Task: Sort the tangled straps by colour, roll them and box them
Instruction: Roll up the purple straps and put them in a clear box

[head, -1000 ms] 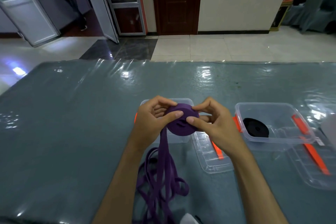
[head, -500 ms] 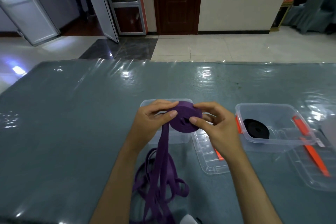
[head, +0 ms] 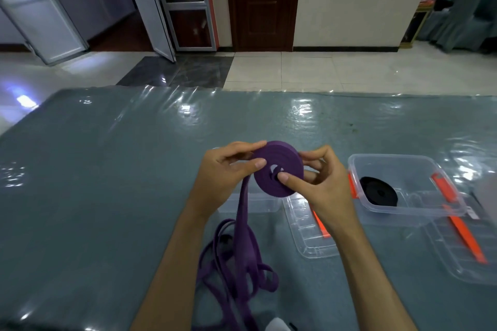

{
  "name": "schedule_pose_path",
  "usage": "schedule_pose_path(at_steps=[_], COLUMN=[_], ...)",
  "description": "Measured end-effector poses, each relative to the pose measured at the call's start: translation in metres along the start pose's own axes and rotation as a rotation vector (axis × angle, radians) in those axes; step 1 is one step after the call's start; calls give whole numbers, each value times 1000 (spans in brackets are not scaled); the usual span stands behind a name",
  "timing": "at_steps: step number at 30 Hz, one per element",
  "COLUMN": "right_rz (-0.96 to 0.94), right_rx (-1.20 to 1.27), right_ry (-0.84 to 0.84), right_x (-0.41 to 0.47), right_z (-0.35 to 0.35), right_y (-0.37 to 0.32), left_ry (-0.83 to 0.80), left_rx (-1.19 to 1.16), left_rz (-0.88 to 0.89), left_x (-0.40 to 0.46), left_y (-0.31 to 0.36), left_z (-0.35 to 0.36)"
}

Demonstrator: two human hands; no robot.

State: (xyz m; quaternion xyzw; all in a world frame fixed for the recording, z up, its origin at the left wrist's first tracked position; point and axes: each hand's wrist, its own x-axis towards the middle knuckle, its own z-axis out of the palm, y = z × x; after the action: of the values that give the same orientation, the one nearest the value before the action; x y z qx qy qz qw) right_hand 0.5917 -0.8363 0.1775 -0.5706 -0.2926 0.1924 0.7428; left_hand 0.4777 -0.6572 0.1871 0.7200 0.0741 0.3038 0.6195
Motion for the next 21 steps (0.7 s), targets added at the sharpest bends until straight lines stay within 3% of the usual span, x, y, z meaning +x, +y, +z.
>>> schedule_pose_path(at_steps=[4, 10, 15, 21], right_rz=[7, -58, -14, -113], right_rx=[-40, -37, -27, -12], right_ry=[-97, -3, -108, -24], right_x=[2, 1, 4, 4], right_z=[-4, 0, 0, -5], right_y=[-3, -1, -1, -3], left_ry=[86, -36, 131, 5], left_rx=[-84, -96, -98, -77], left_rz=[14, -44, 6, -70], left_x=[1, -3, -4, -11], left_y=[1, -1, 0, -6], left_z=[9, 2, 8, 6])
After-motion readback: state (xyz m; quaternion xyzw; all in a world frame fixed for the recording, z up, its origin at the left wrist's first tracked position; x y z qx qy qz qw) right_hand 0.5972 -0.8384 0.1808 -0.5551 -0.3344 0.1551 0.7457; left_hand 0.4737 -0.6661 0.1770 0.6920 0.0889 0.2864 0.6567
